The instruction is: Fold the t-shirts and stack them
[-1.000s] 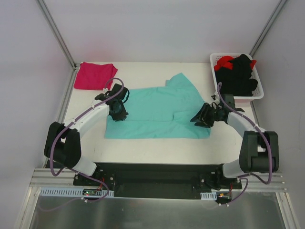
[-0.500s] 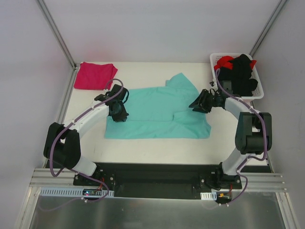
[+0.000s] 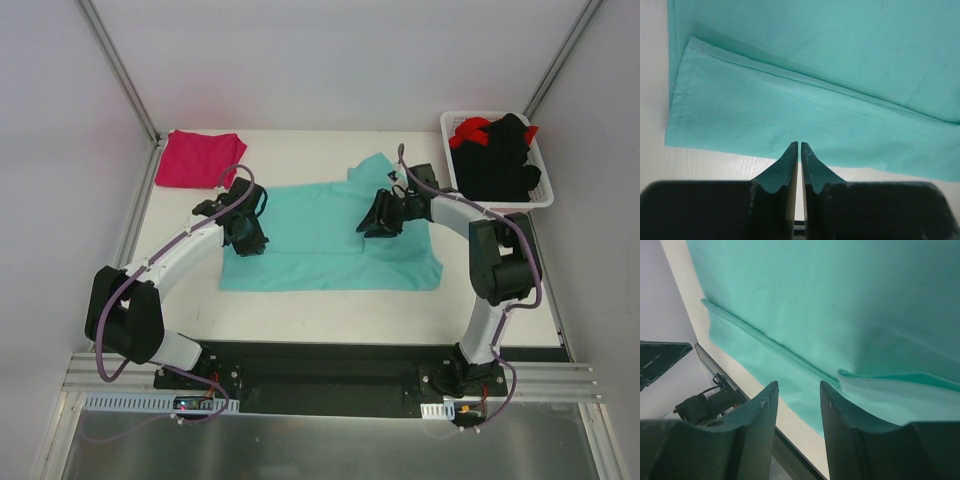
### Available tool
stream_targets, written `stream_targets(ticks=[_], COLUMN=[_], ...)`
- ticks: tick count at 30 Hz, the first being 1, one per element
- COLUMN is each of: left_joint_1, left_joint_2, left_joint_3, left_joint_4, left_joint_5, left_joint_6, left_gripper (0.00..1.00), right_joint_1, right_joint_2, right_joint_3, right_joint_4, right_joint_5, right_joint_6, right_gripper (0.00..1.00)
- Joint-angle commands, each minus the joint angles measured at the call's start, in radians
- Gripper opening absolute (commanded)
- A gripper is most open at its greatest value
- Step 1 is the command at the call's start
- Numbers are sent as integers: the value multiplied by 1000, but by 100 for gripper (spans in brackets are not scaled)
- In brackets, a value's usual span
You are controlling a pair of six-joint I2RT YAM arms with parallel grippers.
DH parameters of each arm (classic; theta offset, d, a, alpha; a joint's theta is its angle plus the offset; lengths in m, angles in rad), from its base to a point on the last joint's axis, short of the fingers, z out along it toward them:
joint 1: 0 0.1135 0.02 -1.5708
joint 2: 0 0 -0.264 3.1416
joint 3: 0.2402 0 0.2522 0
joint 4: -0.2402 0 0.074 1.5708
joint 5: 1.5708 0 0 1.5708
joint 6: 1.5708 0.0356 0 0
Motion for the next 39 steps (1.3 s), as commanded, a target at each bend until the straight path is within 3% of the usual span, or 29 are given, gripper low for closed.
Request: stream_targets(ticks=[1, 6, 22, 39], left_joint_1=[-10, -10, -10, -8], left_joint_2=[-41, -55, -50, -79], left_joint_3=[-11, -17, -26, -45], left_joint_4=[-11, -21, -24, -39], left_joint_5=[-4, -14, -14, -39], left_joint_6=[1, 4, -1, 5], left_gripper=[6, 6, 6, 6], right_joint_1=[25, 28, 29, -12], right_joint_2=[35, 58, -213, 78], right_joint_3=[72, 91, 33, 102], right_joint_4=[7, -2, -187, -111], right_joint_5=[-16, -16, 58, 33], right_joint_6=[19, 11, -102, -112], right_gripper=[42, 42, 45, 43])
